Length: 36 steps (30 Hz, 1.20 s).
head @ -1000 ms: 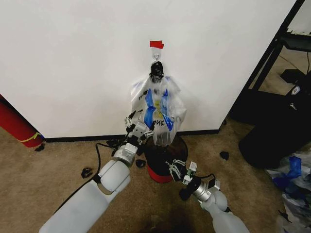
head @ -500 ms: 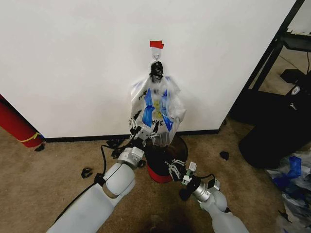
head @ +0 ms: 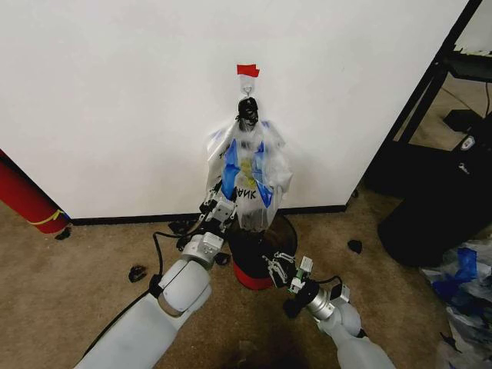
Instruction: Pick up the garbage bag from the wall and place it over the trash bin.
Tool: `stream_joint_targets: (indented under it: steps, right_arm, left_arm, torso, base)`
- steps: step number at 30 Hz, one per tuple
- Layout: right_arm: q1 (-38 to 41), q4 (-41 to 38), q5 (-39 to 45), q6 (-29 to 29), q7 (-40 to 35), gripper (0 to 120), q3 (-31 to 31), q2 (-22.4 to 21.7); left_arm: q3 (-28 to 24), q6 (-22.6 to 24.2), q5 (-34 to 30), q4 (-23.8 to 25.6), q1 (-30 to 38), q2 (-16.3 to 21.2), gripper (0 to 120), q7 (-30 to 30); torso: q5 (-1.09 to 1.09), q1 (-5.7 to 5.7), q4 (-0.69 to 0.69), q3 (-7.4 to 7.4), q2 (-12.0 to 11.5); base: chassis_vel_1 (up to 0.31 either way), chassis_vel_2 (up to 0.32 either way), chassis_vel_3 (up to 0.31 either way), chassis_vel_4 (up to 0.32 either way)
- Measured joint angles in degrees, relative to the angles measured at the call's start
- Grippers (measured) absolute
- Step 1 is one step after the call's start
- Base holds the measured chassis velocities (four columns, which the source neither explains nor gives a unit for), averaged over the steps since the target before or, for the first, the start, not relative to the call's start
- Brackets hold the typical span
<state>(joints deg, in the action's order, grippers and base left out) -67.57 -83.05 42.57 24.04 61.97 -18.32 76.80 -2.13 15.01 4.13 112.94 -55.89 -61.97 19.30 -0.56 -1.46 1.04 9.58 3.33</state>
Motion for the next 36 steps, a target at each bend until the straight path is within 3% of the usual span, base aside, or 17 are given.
stream_joint_targets:
  steps: [7,16,22,28,32,34,36]
  right_arm:
    - [-0.4,0.3,0.0,0.4,0.0,0,-0.2,-0.2]
    - [-1.0,0.8,-0.2,1.1,0.1,0,-1.0,-0.9]
    - [-1.6,2.1,-0.2,2.4,1.9,0,-3.3,-3.6]
    - [-3.2,1.8,-0.1,4.2,4.2,0,-4.7,-6.2]
    - [-4.8,-1.3,0.3,5.7,4.7,7,-5.5,-7.5]
    - [-5.4,-5.0,0.5,7.8,-2.3,15,-4.9,-7.6]
    - [-4.8,-8.6,-0.9,9.7,-16.2,22,-2.8,-7.0]
  left_arm:
    - [1.7,-0.6,-0.2,1.2,-3.1,-1.4,0,0.2]
    - [2.6,-2.8,-5.3,2.4,-6.0,-3.0,0,0.9]
    - [3.3,-8.6,-12.1,3.0,-6.7,-3.8,0,0.7]
    - [3.8,-12.3,-14.4,2.9,-6.5,-4.1,0,-0.4]
    - [3.8,-13.9,-14.7,2.1,-6.2,-4.1,0,-1.4]
    - [3.7,-14.6,-14.7,1.7,-6.0,-4.4,0,-2.0]
    - [3.5,-14.9,-14.7,1.4,-6.1,-4.7,0,-2.2]
  torso:
    - [0.0,0.01,0.0,0.0,0.0]
    - [0.01,0.01,0.0,0.0,0.0]
    - [0.01,0.01,0.0,0.0,0.0]
    - [0.01,0.0,0.0,0.0,0.0]
    - [0.0,0.01,0.01,0.0,0.0]
    - [0.0,0.0,0.02,0.0,0.0]
    - [0.0,0.0,0.01,0.0,0.0]
  base:
    - [0.0,0.0,0.0,0.0]
    - [0.0,0.0,0.0,0.0]
    - [0.0,0.0,0.0,0.0]
    - [0.0,0.0,0.0,0.0]
    - [0.0,0.0,0.0,0.0]
    - [0.0,0.0,0.0,0.0]
    - [0.0,0.0,0.0,0.0]
